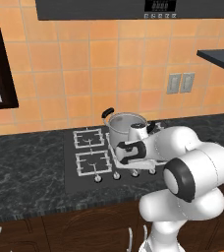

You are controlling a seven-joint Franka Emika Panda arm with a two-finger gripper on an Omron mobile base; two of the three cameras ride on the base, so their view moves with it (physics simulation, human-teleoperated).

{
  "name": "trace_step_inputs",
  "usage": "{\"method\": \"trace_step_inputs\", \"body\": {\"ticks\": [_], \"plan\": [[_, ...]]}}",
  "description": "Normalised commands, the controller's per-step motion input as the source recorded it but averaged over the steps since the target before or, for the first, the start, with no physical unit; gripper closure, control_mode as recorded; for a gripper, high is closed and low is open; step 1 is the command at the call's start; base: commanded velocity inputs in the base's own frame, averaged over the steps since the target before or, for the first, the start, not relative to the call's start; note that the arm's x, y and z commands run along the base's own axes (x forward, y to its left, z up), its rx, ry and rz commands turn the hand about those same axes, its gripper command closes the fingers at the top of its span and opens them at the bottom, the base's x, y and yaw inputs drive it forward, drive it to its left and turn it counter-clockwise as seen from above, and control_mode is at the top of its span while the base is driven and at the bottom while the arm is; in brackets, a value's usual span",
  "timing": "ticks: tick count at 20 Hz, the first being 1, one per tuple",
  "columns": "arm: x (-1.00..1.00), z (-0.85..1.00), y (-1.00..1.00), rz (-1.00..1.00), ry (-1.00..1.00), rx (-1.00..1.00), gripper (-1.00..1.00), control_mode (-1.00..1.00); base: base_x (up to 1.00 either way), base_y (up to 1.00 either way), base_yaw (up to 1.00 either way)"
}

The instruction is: Turn off the center burner of the stove.

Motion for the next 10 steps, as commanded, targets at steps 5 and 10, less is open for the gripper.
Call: {"method": "trace_step_inputs", "body": {"ticks": [5,10], "plan": [[-0.14,-0.17,0.0,-0.21,0.0,0.0,1.0,-1.0,0.0,0.0,0.0],[-0.14,-0.2,0.0,-0.21,0.0,0.0,1.0,-1.0,0.0,0.0,0.0]]}}
